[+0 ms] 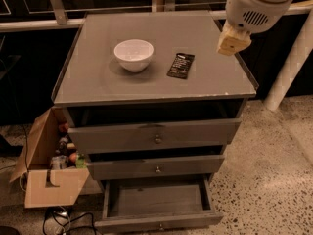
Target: Close bottom drawer
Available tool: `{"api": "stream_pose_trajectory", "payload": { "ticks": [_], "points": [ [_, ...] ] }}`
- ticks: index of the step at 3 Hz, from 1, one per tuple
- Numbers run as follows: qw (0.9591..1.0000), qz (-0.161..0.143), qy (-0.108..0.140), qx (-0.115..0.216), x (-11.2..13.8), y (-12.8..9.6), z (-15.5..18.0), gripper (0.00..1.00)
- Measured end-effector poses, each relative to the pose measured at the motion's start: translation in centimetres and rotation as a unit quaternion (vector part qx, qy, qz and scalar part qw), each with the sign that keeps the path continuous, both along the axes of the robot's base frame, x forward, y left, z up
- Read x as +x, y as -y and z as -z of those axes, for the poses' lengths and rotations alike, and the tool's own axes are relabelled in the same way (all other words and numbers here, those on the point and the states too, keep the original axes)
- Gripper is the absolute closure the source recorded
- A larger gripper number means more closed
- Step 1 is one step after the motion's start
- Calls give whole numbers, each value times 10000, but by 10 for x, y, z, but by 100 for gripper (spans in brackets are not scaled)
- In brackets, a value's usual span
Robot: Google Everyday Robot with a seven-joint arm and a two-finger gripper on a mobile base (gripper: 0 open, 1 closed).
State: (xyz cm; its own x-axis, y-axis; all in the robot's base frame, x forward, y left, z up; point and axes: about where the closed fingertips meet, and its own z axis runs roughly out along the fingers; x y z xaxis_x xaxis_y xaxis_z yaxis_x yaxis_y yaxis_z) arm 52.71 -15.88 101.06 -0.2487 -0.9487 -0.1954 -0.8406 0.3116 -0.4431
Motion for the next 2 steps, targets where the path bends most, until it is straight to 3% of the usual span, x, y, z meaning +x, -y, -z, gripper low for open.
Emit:
{"api": "stream_pose_trajectory", "payload": {
  "ticks": [1,2],
  "points": [
    [9985,533,107,-86,-24,26,11,95],
    [9951,959,-84,-234,-57,46,35,100]
  ]
}}
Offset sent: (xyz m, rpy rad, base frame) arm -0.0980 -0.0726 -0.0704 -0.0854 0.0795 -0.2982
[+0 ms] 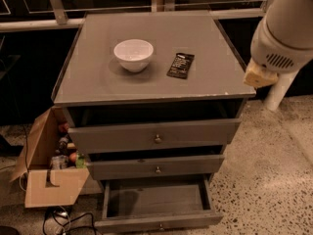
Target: Close bottom drawer
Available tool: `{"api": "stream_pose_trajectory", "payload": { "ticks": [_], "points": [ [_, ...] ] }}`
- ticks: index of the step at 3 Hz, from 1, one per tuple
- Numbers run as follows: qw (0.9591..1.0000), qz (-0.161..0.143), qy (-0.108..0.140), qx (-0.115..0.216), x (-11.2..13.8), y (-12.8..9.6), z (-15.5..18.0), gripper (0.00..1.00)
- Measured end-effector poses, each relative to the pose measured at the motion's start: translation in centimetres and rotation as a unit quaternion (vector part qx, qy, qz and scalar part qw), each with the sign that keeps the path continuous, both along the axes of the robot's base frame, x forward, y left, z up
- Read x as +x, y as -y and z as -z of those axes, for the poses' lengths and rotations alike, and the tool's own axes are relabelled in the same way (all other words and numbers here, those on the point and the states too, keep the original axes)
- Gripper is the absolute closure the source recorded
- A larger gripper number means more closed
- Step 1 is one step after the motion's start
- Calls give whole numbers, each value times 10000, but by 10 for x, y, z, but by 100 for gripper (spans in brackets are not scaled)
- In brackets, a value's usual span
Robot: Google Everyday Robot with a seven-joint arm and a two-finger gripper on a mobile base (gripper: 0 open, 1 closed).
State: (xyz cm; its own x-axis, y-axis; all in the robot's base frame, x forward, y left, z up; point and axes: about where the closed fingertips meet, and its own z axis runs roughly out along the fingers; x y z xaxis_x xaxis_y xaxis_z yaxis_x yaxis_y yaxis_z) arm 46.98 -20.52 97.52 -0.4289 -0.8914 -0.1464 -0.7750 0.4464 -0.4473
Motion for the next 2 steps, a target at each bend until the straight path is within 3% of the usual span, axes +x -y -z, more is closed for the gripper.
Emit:
{"api": "stream_pose_trajectory", "payload": {
  "ticks": [1,2],
  "points": [
    [9990,309,-308,-38,-23,14,27,100],
    [9990,314,-330,-46,-24,14,29,100]
  ]
}}
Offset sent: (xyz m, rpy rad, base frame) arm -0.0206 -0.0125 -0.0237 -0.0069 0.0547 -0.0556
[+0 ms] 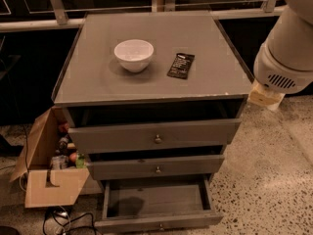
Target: Close bottom drawer
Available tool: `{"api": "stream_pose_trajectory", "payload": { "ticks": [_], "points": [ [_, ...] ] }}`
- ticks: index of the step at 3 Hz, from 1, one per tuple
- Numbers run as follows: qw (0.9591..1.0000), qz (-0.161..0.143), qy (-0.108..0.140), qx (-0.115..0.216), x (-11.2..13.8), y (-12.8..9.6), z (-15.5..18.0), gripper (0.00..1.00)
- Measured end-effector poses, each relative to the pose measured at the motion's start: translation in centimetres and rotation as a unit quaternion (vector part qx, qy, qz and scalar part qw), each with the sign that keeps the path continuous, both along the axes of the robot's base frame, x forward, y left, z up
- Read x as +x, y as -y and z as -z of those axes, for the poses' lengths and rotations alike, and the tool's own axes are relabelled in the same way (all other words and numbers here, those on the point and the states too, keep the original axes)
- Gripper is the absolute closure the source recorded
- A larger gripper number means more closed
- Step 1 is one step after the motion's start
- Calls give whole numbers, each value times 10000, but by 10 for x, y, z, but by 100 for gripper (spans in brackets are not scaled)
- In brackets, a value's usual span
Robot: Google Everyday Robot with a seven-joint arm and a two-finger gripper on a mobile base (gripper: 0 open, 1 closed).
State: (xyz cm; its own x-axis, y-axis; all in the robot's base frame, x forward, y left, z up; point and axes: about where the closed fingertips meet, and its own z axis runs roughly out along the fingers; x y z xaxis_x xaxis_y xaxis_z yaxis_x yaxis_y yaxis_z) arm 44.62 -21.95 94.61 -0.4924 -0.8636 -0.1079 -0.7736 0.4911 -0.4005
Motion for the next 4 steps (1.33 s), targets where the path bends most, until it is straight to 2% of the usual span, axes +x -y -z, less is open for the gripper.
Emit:
{"api": "stream_pose_trajectory", "payload": {
  "ticks": [1,2,3,4],
  "points": [
    [9998,159,-118,55,-4,3,23,100],
    [9972,504,-492,246,-23,12,84,100],
    [9893,862,-1110,384,-55,19,163,100],
    [9893,862,-1110,384,-55,19,163,100]
  ]
}}
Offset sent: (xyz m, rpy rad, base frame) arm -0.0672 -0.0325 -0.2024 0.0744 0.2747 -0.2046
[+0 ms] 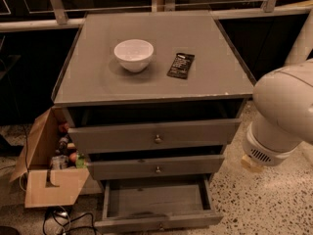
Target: Close bottom drawer
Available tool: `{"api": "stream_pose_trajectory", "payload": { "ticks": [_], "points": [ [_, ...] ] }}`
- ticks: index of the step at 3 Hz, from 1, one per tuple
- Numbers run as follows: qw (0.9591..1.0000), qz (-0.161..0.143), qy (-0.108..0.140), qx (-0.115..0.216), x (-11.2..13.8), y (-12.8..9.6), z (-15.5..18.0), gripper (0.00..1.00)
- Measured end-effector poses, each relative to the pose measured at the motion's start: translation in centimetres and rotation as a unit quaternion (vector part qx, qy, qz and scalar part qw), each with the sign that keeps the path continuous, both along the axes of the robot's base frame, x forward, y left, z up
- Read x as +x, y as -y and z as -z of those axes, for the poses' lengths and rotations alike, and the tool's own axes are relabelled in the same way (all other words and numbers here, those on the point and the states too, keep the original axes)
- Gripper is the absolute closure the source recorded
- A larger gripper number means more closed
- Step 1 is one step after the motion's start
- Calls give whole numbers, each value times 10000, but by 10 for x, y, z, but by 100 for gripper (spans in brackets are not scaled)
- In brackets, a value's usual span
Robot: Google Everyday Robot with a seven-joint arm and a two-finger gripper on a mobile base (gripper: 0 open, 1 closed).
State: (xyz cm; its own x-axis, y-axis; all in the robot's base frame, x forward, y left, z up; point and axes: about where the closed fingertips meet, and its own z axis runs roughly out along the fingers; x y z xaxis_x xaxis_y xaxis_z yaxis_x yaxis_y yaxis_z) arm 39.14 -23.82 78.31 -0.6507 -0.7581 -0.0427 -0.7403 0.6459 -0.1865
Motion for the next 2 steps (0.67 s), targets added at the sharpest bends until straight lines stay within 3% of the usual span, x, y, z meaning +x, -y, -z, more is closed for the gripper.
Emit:
{"api": "stream_pose_trajectory", "payload": {
  "ticks": [1,2],
  "points": [
    [9995,92,-314,-1,-18,-2,35,100],
    [9958,258,-876,57,-53,-5,108,100]
  ]
}}
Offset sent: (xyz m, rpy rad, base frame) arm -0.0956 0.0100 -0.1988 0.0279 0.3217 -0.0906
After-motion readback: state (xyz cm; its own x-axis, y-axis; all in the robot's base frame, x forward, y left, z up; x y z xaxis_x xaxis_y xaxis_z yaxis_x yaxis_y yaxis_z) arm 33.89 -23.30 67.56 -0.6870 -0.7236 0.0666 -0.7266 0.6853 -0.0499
